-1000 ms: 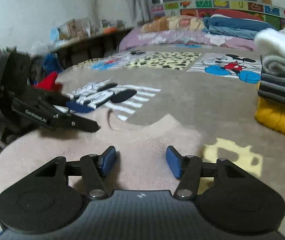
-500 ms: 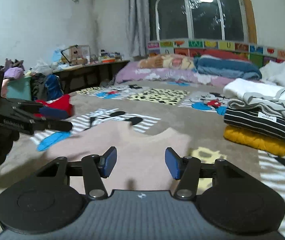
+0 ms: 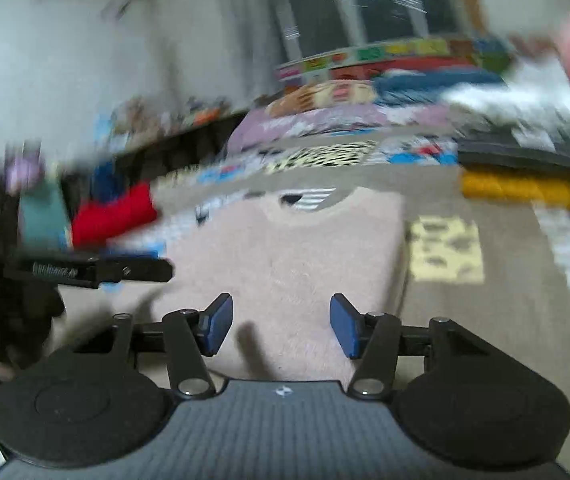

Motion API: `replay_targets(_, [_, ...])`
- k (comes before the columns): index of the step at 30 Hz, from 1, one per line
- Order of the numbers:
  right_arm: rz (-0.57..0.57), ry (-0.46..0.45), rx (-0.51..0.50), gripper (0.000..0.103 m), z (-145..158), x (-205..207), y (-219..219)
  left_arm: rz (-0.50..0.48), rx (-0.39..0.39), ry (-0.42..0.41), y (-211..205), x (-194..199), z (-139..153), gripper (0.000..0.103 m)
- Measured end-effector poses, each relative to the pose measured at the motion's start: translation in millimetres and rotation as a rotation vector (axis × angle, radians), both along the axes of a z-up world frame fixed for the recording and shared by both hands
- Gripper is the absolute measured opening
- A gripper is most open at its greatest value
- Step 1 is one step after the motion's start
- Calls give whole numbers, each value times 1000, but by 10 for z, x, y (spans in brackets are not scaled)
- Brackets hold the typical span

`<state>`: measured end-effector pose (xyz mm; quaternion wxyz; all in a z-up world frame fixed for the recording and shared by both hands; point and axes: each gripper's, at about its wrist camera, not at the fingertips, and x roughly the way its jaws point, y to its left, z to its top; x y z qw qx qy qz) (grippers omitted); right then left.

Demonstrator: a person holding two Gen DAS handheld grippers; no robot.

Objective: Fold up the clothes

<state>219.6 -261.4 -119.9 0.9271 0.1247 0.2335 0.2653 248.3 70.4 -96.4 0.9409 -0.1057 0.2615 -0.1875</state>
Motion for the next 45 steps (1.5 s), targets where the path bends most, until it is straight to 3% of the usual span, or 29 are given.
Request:
replay_targets(3, [-100,91,199,56,-78,17,-239,90,-118,73,229,68,-37,73])
replay_targets(8, [-159,201,295,61,-267,83,-391,93,-320,235,511,164,-235,75])
replay_targets(11, [-180,265,362,63,-375,130,-472,50,-353,310,538,201,-318,76])
replay_targets(15, [-156,354,441,67,-503,269,-518,18,-364,342,522,256,-348,78])
replay_targets(21, [-126,403,454,64,-590,590,-426,-15,-434,351,485,430,-429,78])
replay_targets(26, [-84,398,402,65,-576,880,-301,-42,-406,340,338,615,-444,76])
replay_targets(34, [-39,386,354,63,-544,1137,-209,-43,-420,336,304,757,-480,63])
replay_targets(35, [-37,383,356,62,-547,1135,-211,-42,-419,334,304,753,-479,61])
replay_targets(37, [-31,373,362,56,-552,1112,-214,-41,-433,318,276,749,-476,48])
replay_targets(40, [-27,353,384,40,-554,1073,-232,-42,-470,300,285,726,-465,39])
replay_targets(42, [-25,342,411,34,-517,1043,-264,-38,-499,290,326,687,-419,36])
replay_targets(45, [-5,299,486,33,-339,970,-269,-33,-526,269,428,588,-308,34])
